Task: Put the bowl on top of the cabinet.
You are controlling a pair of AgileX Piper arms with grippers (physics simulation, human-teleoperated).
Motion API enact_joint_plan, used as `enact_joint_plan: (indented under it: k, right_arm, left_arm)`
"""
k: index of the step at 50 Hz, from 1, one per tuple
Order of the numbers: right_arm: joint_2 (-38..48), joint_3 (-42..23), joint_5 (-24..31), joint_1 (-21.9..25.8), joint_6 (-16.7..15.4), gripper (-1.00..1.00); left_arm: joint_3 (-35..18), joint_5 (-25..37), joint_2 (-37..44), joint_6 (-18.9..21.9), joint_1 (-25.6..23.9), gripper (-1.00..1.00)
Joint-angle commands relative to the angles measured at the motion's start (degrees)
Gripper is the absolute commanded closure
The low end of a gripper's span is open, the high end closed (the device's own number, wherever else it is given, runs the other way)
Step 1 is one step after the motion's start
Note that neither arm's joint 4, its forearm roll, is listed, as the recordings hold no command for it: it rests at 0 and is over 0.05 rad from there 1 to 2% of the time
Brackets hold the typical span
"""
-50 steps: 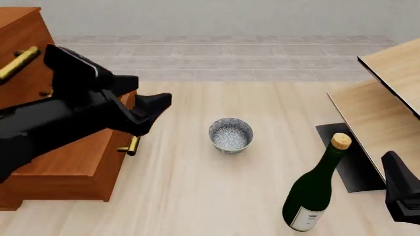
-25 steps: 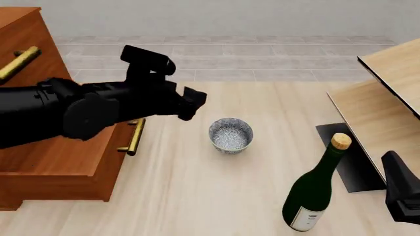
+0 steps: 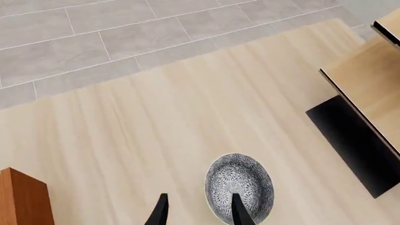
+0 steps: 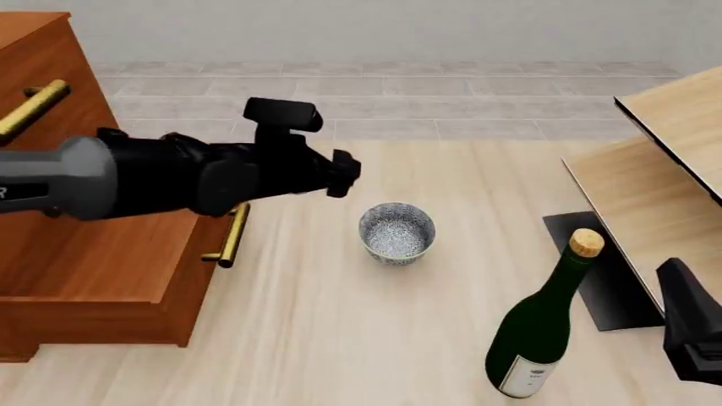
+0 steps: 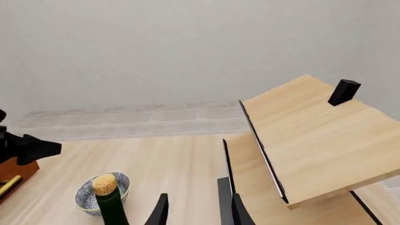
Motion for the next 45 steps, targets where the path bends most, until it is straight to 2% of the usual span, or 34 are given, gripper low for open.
enact_joint_plan:
  k: [1, 45]
  right_arm:
    - [0.0, -0.1, -0.2, 0.0, 0.4, -1.0]
    - [-0.1, 0.0, -0.6, 0.1, 0.4, -1.0]
  left_arm:
    - [-1.6, -1.1, 4.1, -2.2, -1.0, -1.0]
    - [-2.7, -5.2, 12.5, -4.7, -2.3, -1.0]
